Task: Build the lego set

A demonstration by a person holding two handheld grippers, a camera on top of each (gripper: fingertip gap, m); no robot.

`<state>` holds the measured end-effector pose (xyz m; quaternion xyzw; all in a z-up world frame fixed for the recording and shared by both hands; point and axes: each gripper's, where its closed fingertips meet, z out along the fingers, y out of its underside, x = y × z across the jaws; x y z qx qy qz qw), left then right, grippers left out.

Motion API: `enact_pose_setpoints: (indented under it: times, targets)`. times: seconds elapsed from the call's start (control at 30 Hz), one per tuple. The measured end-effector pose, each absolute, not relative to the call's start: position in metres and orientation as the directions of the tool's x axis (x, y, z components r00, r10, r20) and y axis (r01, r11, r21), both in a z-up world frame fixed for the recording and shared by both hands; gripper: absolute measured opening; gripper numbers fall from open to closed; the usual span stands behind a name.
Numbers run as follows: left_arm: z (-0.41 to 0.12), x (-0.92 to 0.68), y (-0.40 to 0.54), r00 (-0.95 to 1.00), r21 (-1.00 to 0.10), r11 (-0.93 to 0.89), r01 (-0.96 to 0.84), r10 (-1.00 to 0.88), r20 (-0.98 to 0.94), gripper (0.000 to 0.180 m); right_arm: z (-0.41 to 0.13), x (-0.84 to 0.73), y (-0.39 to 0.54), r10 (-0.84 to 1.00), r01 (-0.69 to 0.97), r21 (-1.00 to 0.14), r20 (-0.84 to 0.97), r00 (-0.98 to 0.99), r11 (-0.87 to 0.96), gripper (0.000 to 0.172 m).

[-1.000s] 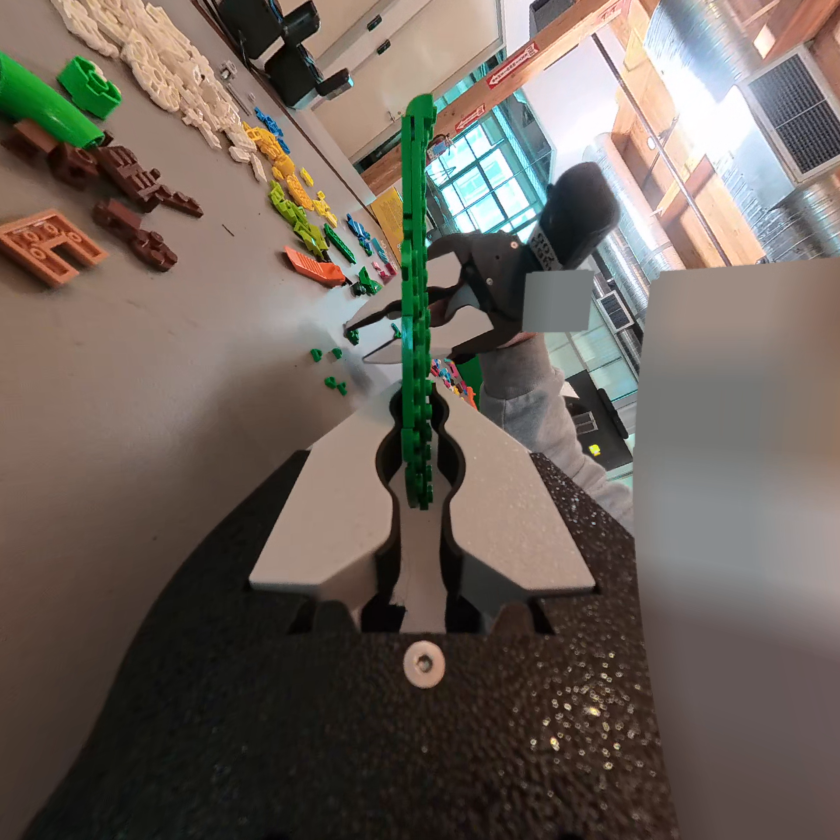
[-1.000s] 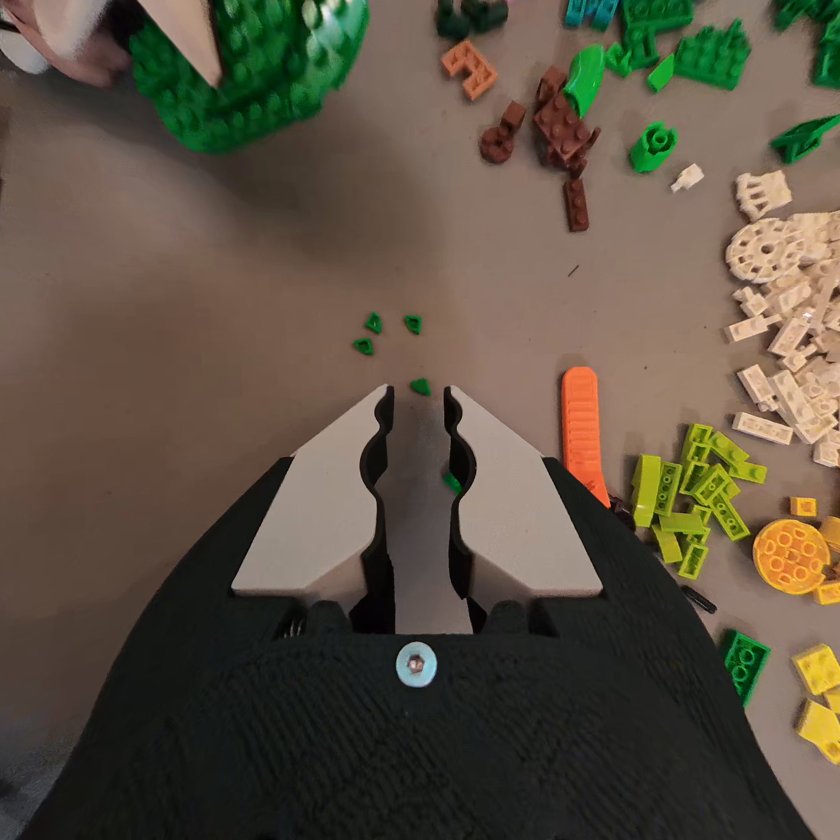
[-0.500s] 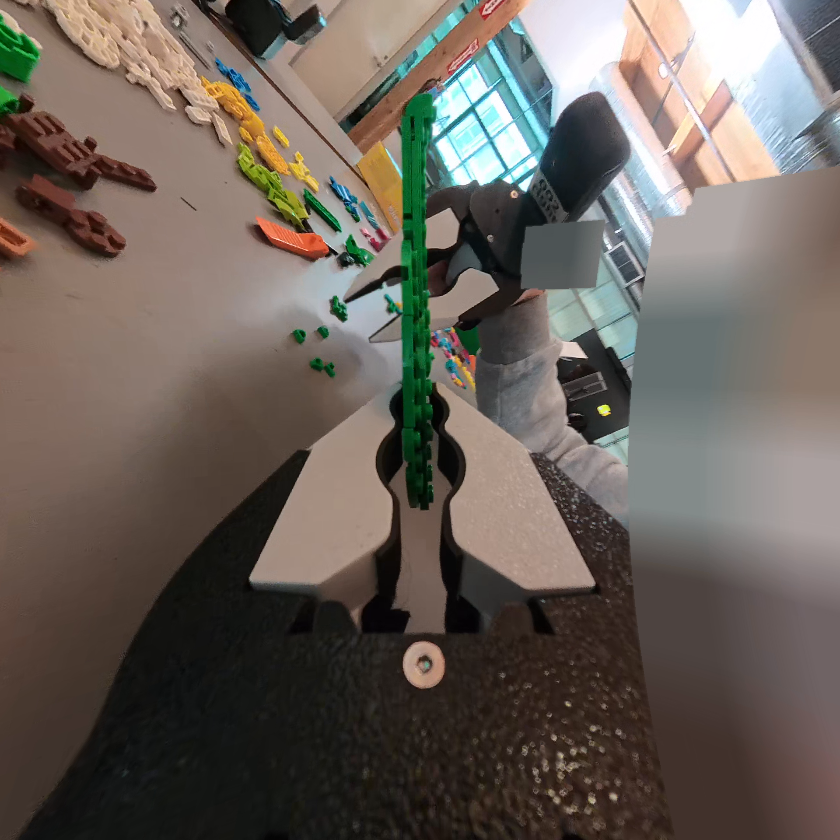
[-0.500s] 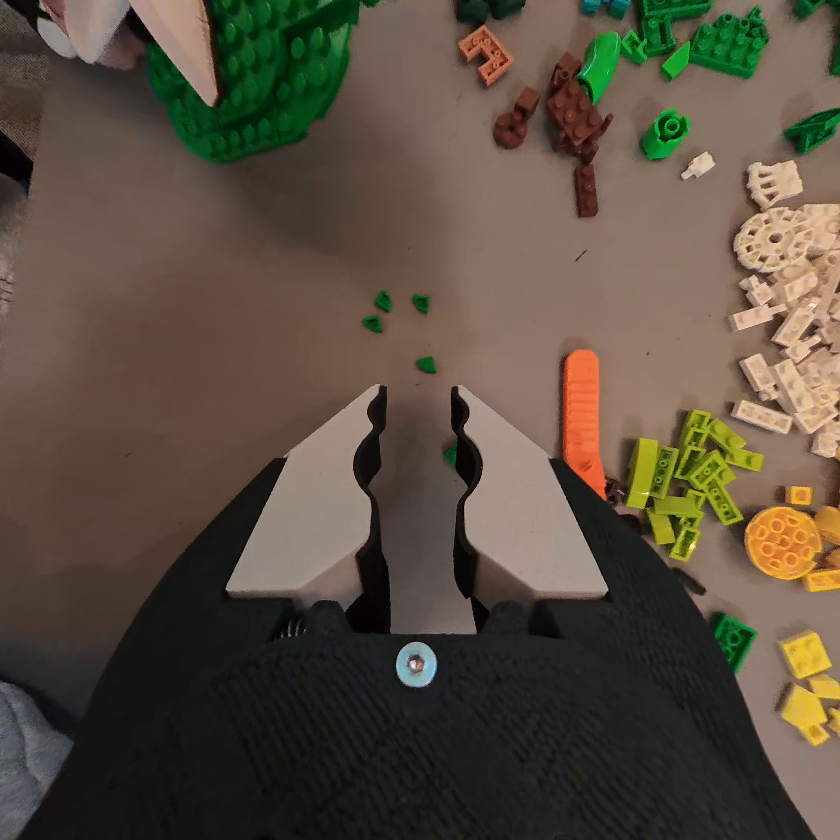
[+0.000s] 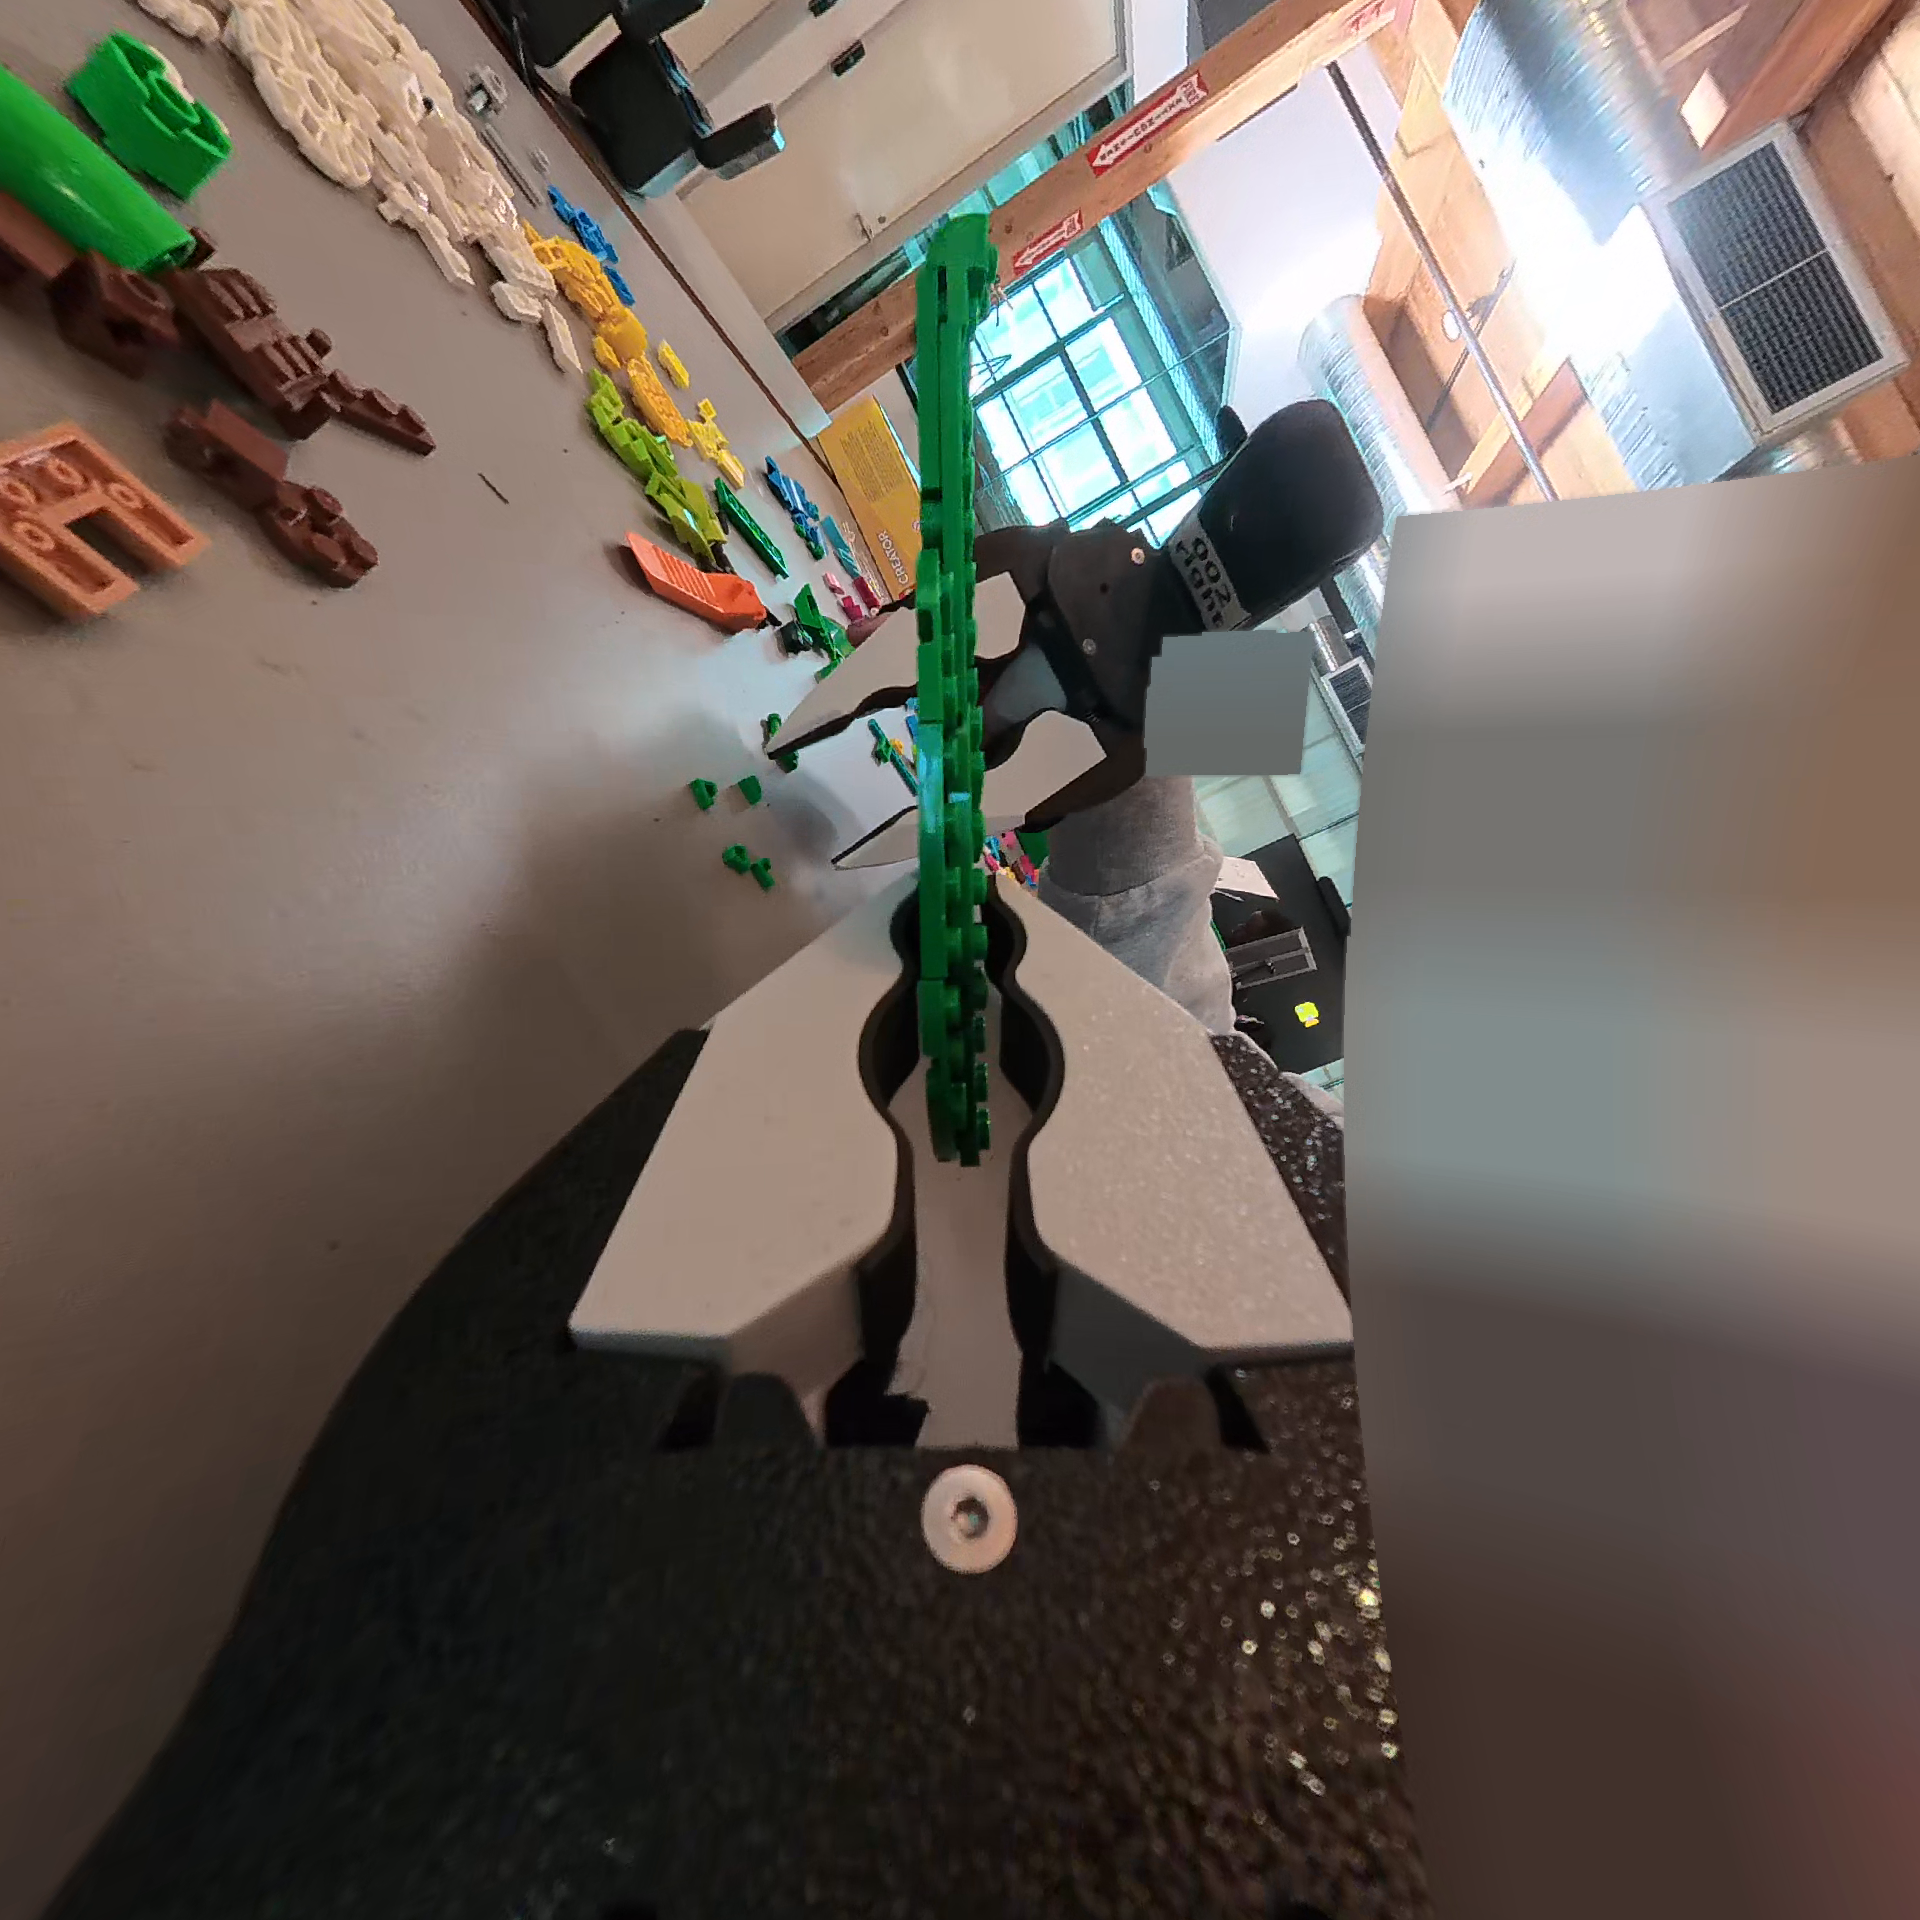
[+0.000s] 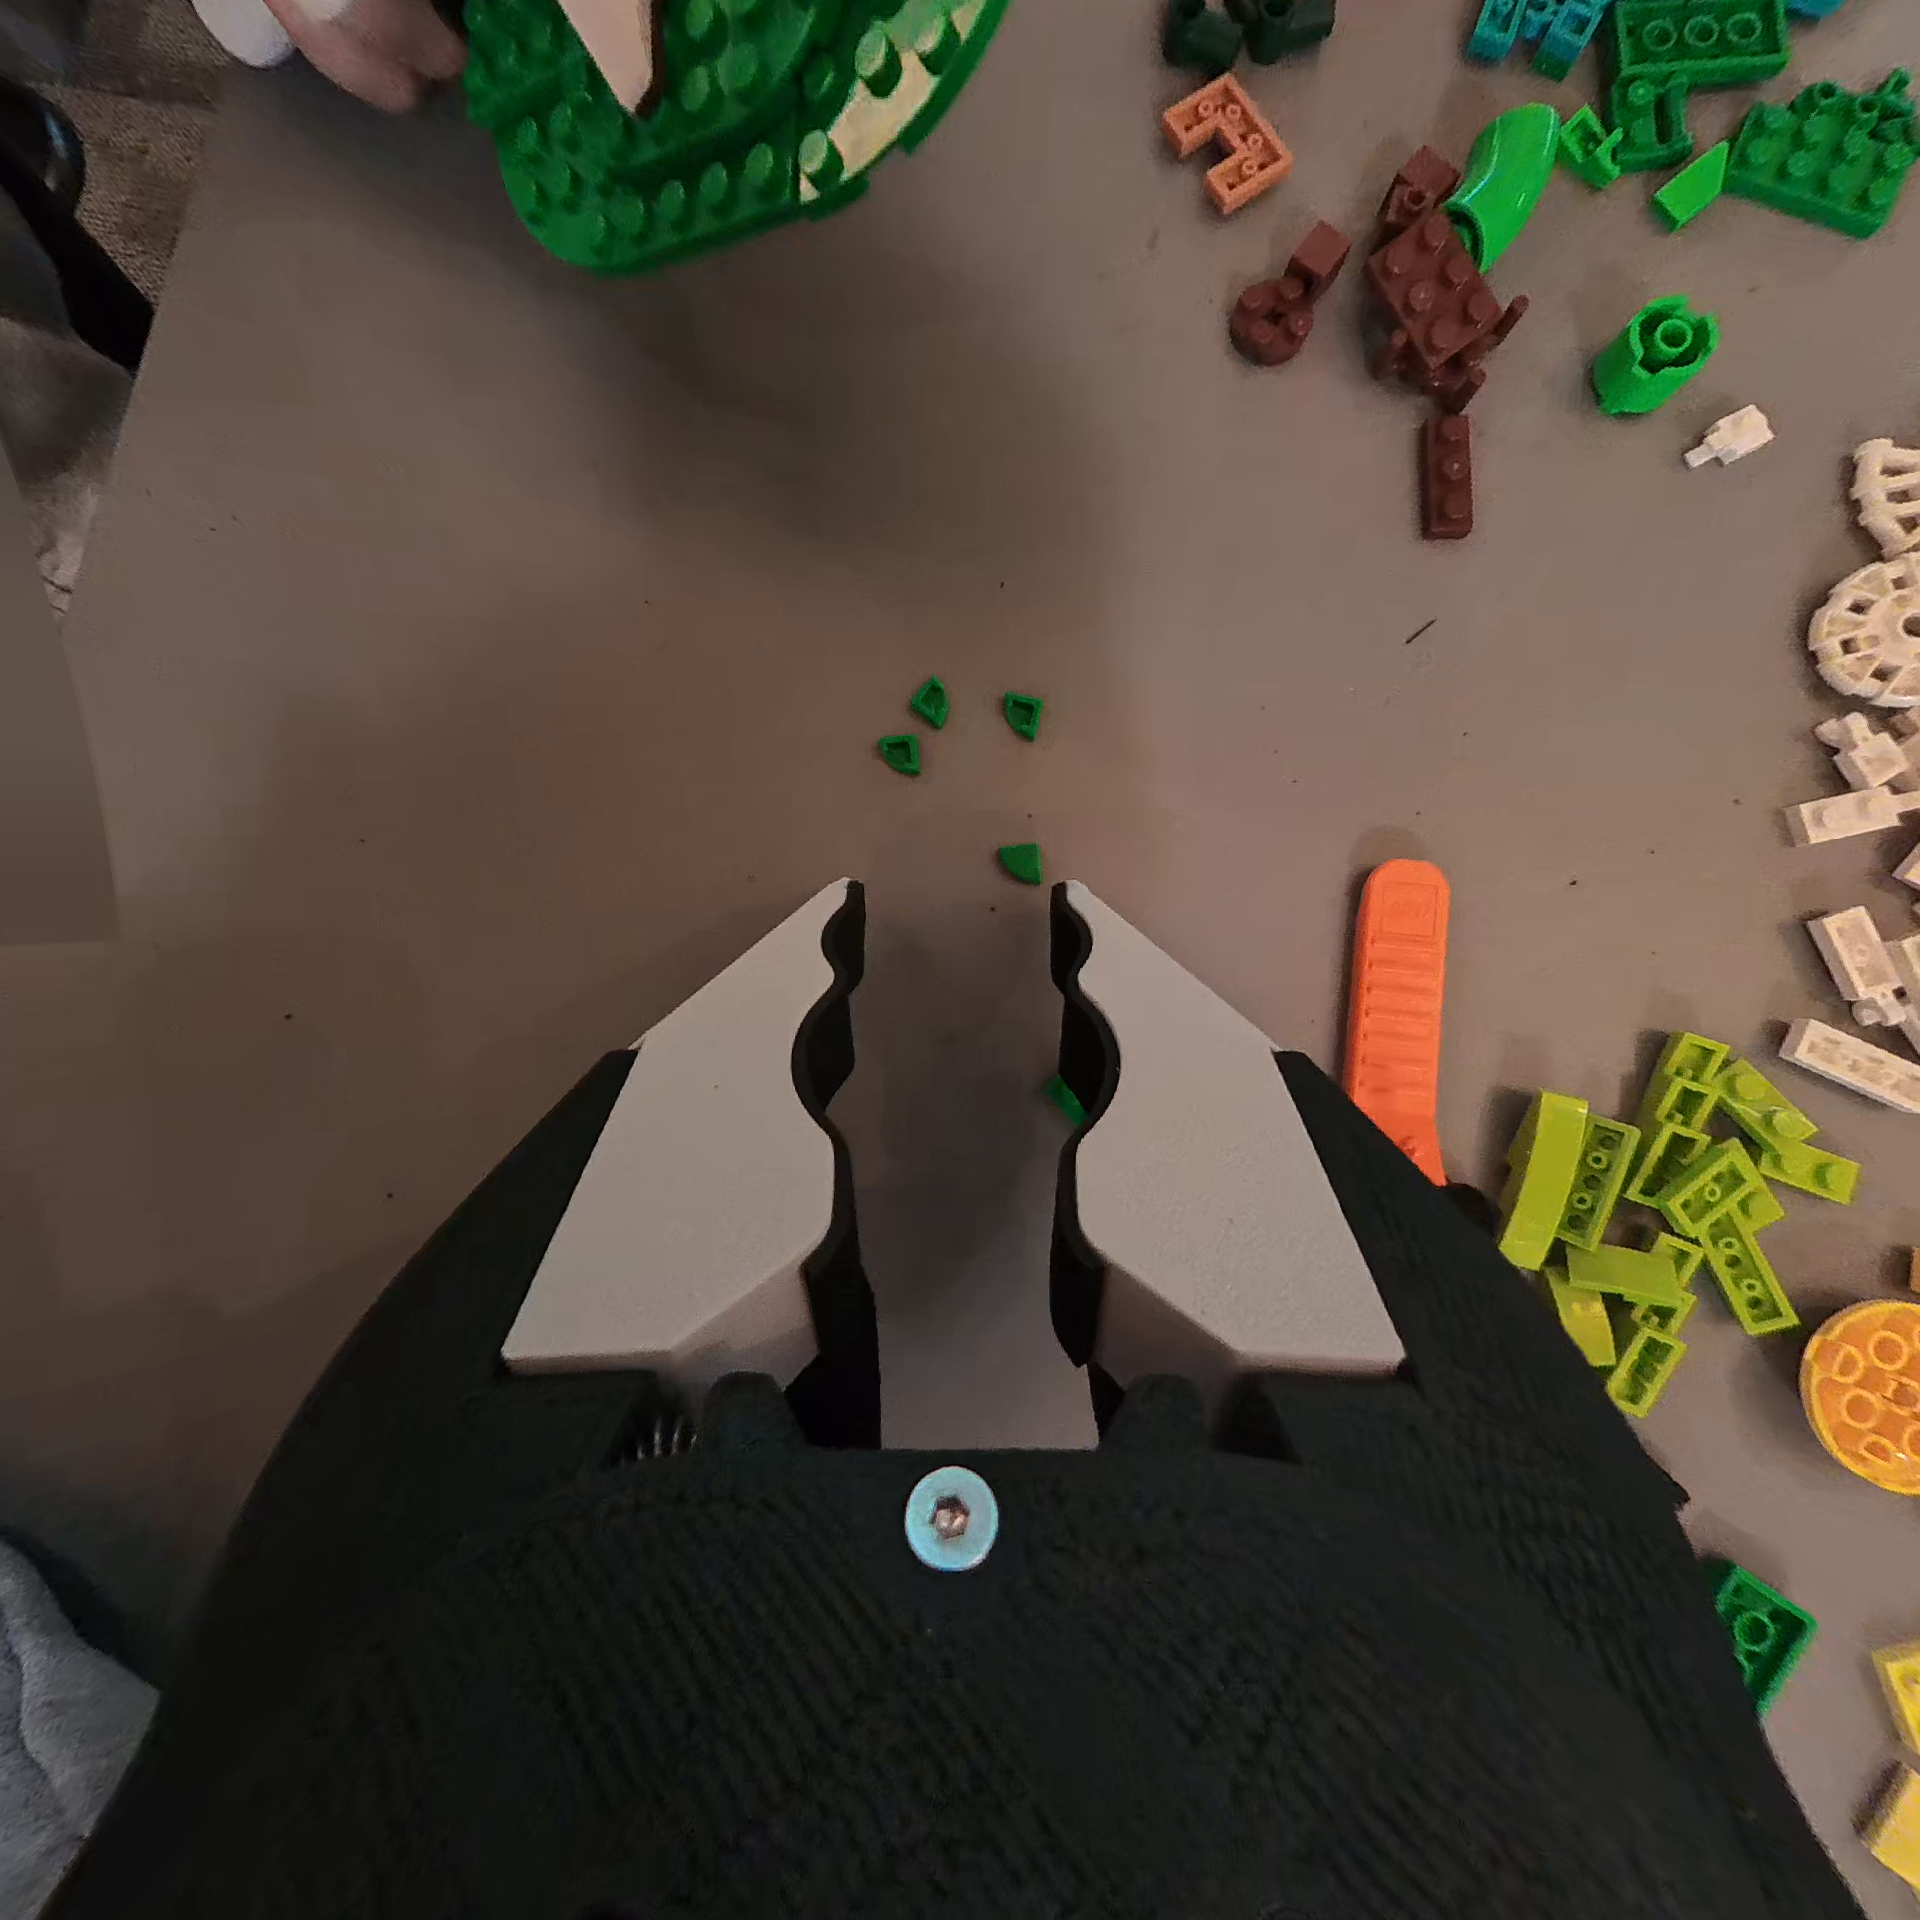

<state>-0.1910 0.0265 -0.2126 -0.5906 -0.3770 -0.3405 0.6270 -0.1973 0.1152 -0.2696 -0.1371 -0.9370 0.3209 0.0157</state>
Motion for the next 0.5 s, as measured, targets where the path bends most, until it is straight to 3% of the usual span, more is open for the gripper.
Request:
enact_pose_setpoints:
  times: [0.5]
  targets:
    - [-0.213, -0.189, 0.027, 0.476, -0.476, 0.055, 0.878, 0.004, 0.879, 0.005, -0.273, -0.187, 0.107, 0.237, 0.27, -0.594, -0.135, -0.962, 0.758, 0.033]
